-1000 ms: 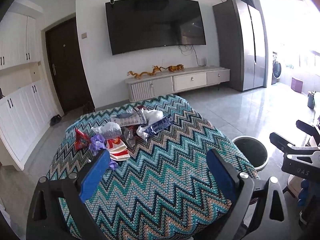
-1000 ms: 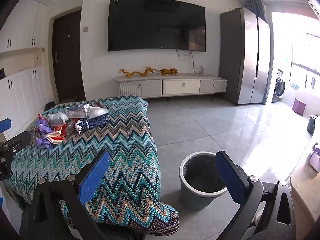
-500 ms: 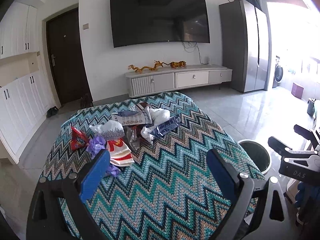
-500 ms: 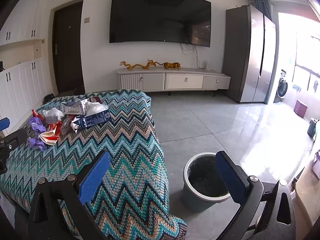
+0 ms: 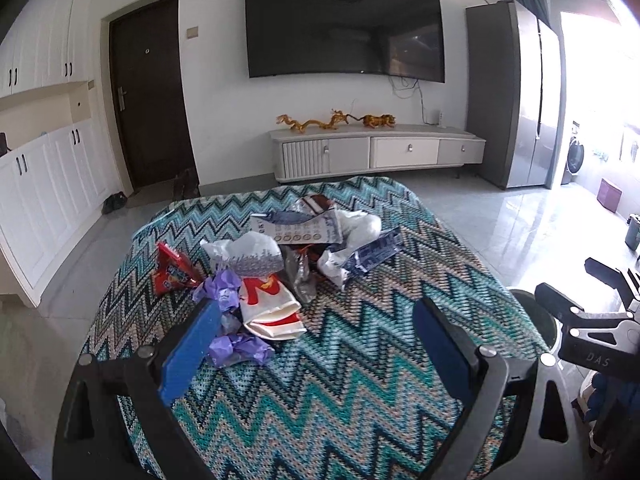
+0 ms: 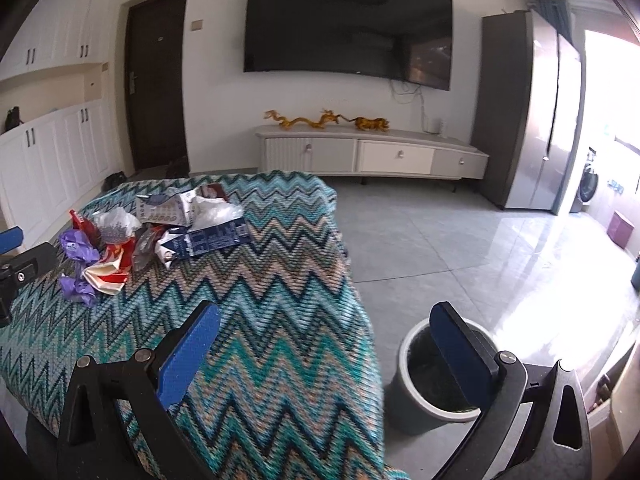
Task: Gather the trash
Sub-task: 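Grasp the purple wrapper with the left tool while the right tool grasps the red-white paper cup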
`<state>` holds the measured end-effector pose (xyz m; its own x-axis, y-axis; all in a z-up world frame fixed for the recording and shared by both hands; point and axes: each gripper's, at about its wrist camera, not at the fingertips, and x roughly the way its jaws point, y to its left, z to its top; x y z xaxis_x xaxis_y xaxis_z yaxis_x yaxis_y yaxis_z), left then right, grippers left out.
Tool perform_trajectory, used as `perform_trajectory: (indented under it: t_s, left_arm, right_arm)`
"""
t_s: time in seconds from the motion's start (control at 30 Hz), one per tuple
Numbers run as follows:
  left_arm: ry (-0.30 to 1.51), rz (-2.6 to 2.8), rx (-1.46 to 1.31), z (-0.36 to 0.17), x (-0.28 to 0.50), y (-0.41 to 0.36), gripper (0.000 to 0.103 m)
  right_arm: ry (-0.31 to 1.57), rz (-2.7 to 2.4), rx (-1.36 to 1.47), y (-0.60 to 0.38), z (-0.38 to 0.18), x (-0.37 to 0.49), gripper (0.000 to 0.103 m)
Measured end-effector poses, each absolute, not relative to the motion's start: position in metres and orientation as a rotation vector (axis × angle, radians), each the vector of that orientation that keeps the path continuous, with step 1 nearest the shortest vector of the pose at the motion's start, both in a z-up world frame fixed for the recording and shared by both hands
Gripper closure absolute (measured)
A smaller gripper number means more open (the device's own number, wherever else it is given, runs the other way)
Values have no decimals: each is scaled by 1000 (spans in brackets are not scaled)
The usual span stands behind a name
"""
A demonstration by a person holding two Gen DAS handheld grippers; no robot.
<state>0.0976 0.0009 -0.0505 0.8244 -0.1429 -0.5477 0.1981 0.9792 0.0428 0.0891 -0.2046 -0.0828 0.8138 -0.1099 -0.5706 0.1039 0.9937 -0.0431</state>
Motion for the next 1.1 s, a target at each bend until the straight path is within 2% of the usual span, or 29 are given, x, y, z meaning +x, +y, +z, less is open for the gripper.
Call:
perform_trajectory:
  t_s: [0.3,0.37,0.53,0.6,0.93,1.1]
  left_arm:
    - [652,-133,26,-67,120,59,6]
    - [671,-113,22,-74,124,72,6]
    - [736,-126,-22,-90,135,94,6]
    - [752,-150,-44,-94,139,97,6]
    - [820,-174,-155,-111,165,112,7]
    - [812,-173,-166,-108,185,112,20]
  right_arm:
    - [657,71,-13,-177,-93,123,1]
    - [678,135,-8,-167,-97,133,5]
    - [728,274,-15,-139,-108,159,25]
    - [745,318,-4,-131,-112,170,29]
    - [785,486,33,-95,-125,197,36]
    - [801,531,59,-85,-129,205,44]
